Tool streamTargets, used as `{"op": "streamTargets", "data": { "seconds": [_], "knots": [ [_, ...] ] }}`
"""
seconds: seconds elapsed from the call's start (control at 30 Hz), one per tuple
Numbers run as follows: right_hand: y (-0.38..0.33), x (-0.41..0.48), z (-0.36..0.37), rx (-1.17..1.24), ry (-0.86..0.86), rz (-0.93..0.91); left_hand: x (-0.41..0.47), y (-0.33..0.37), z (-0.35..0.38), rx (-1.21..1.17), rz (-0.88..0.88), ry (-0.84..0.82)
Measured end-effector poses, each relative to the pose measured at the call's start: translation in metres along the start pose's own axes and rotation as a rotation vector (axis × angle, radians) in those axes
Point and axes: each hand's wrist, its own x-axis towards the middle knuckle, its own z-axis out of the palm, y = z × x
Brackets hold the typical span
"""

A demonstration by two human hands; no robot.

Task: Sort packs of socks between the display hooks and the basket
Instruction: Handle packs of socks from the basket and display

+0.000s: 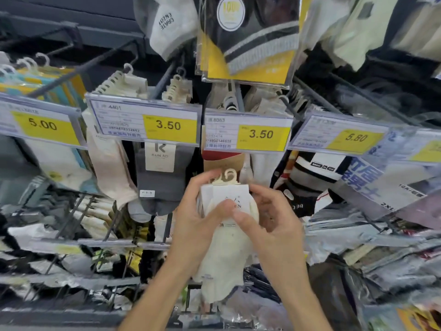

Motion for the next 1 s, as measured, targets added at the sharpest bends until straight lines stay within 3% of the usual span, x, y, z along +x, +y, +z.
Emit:
{"op": "streamTargets", "data": {
  "seconds": [0.17,0.37,0.6,0.7,0.87,1.0],
  "knots": [
    [0.005,0.006,-0.025,0.235,0.066,0.129,0.001,-0.008,0.003,-0.053,-0.061,-0.044],
    [0.011,0.001,-0.046,0.403,0.159,0.215,0.007,-0.013,0.008,-0.041,-0.009,0.042],
    [0.009,0.002,-0.038,0.241,0.034,0.099,0.006,-0.002,0.02,0.003,0.109,-0.01],
    [0.012,0.006,-0.037,0.223,-0.056,0.136,0.006,-0.003,0.021,0.019,0.127,-0.006],
    [0.01,0.037,-0.06,0.361,0.195,0.121,0.009,-0.003,0.012,-0.01,0.091,0.082],
    [-0.004,0.08,-0.07,0.066,0.256,-0.023,0.008,0.001,0.014,-0.038,0.033,0.06]
  ]
}}
